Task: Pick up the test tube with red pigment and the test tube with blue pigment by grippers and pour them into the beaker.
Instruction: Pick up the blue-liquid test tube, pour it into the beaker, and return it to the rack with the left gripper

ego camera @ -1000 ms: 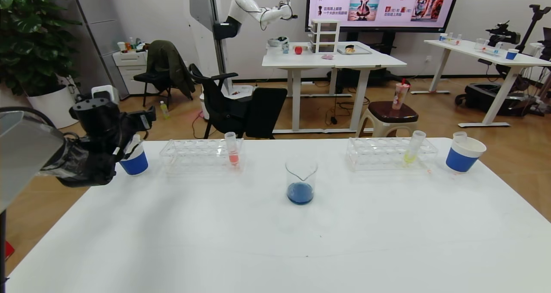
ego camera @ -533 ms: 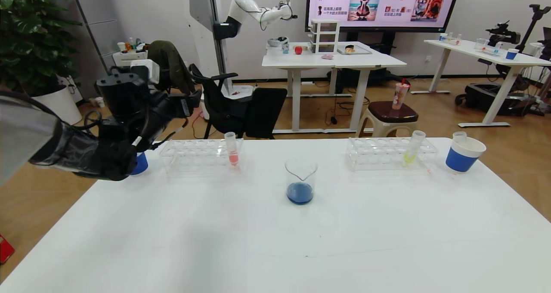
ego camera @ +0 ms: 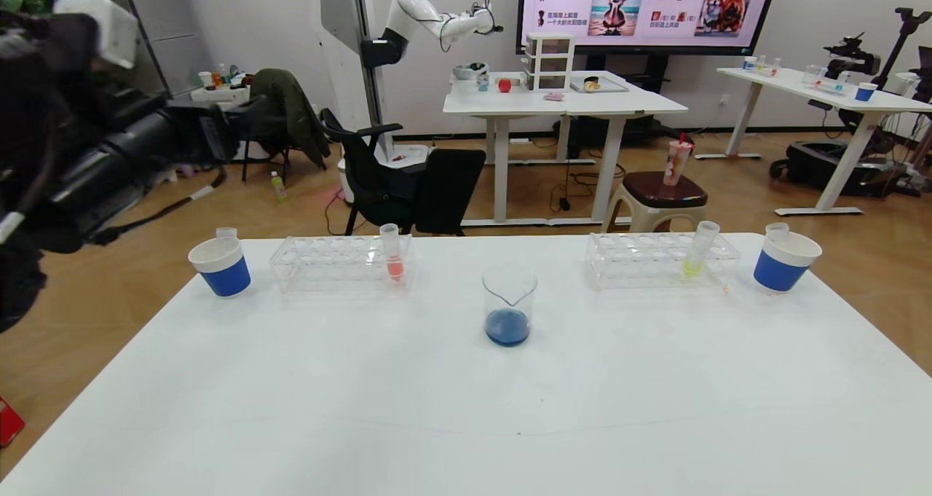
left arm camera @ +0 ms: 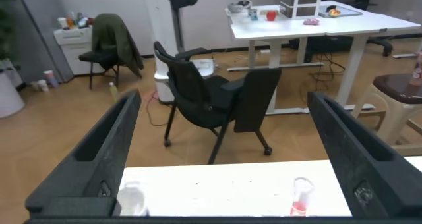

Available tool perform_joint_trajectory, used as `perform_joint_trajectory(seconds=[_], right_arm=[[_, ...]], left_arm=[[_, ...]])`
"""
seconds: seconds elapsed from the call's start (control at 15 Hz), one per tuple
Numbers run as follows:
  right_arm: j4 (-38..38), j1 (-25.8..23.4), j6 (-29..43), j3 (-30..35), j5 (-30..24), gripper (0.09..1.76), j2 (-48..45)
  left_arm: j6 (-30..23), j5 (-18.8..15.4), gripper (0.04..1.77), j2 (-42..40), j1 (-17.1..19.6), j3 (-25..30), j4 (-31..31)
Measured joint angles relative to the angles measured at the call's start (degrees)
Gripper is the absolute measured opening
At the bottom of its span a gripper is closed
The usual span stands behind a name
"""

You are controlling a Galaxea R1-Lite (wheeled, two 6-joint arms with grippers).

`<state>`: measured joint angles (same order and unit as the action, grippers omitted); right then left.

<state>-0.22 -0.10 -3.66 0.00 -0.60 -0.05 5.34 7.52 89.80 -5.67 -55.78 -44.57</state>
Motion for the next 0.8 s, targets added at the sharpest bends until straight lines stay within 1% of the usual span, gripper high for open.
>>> perform_joint_trajectory(seconds=[0.2,0.33,0.6,0.8], right_arm=[[0.0,0.0,0.0,0.0,0.0,1.74,0.0],[0.0,0.0,0.0,0.0,0.0,1.74,0.0],[0.0,0.0,0.0,0.0,0.0,1.74,0.0],[0.0,0.0,0.0,0.0,0.0,1.74,0.0]], left_arm=[[2.5,0.0,1.75,-13.3,3.0,5.6,4.4],[3.2,0.0,1.75,-22.7,4.7,8.5,9.0],[3.4,-0.5,1.75,-43.3,5.6,12.5,22.9],[3.3,-0.5,1.75,-58.8,5.6,14.9,36.0]])
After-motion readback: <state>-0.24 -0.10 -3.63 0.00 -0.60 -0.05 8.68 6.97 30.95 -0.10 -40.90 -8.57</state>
